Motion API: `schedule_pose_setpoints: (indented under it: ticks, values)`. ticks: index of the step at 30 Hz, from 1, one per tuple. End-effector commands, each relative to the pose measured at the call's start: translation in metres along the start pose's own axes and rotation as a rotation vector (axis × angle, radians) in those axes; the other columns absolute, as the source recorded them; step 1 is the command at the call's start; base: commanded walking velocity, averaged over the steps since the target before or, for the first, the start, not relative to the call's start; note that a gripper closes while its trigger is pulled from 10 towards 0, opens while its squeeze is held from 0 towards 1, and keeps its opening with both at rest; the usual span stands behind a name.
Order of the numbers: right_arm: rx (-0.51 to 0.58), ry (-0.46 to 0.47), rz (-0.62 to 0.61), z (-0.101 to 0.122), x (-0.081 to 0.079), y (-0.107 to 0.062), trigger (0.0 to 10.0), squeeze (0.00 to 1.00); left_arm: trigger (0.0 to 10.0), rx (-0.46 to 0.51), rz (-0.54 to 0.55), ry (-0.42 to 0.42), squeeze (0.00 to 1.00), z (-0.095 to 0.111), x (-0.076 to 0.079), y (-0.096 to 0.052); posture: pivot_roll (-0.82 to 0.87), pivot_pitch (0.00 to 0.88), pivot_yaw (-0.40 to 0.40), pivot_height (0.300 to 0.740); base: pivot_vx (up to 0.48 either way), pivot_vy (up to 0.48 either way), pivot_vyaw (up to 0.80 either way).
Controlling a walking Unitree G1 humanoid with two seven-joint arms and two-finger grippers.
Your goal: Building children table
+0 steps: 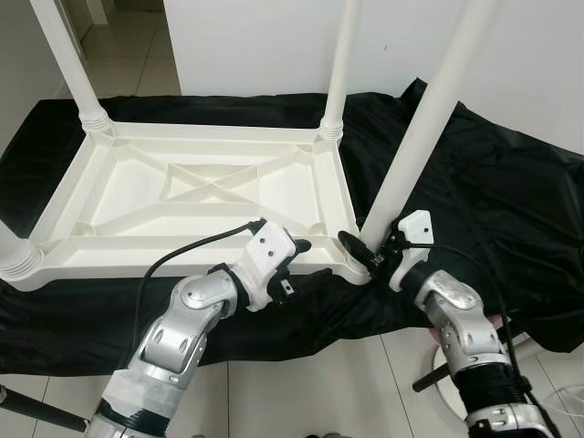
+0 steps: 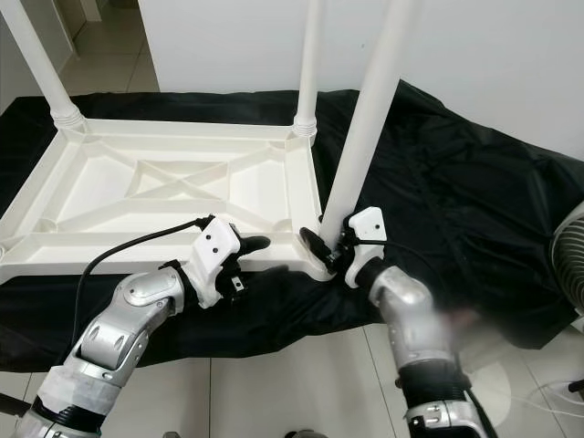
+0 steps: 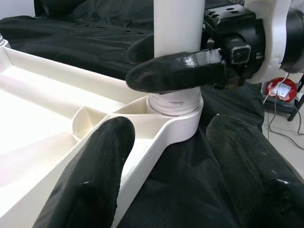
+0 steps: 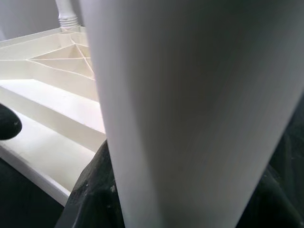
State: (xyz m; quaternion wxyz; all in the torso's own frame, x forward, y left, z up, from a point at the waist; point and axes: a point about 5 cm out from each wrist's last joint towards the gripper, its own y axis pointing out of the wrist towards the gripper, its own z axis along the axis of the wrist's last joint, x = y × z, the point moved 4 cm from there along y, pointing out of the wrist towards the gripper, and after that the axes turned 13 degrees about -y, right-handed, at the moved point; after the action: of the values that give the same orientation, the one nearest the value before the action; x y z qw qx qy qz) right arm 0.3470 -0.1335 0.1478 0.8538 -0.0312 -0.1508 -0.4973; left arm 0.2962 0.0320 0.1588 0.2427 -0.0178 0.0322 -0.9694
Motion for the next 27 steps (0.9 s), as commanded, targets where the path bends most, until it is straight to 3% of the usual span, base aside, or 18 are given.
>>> schedule_pose_setpoints:
  ticks: [1,4,12,15,27]
  values:
    - [-0.04,0.046,-0.108,-0.005,0.004,-0.002,10.0,0.0,10.0,-0.001,0.054,0.004,0.0,-0.001,-0.004,-0.001,-0.07,0.092,-0.034,0.74,0.0,0.0,0.0]
    - [-0.093,0.102,-0.303,-0.007,0.002,-0.005,10.0,0.0,10.0,-0.004,0.063,0.003,0.0,-0.002,-0.004,-0.003,-0.06,0.093,-0.039,0.74,0.0,0.0,0.0]
    - [-0.142,0.14,-0.474,-0.011,-0.006,-0.01,10.0,0.0,10.0,-0.004,0.066,0.001,0.0,-0.002,-0.004,-0.003,-0.06,0.089,-0.045,0.74,0.0,0.0,0.0]
    - [-0.21,0.162,-0.676,-0.015,-0.011,-0.015,10.0,0.0,10.0,-0.002,0.063,0.003,0.0,-0.001,-0.004,-0.002,-0.06,0.082,-0.047,0.74,0.0,0.0,0.0]
    - [-0.173,0.218,-0.659,-0.007,-0.016,-0.012,10.0,0.0,10.0,-0.003,0.062,0.006,0.0,-0.002,-0.003,-0.002,-0.05,0.074,-0.054,0.74,0.0,0.0,0.0]
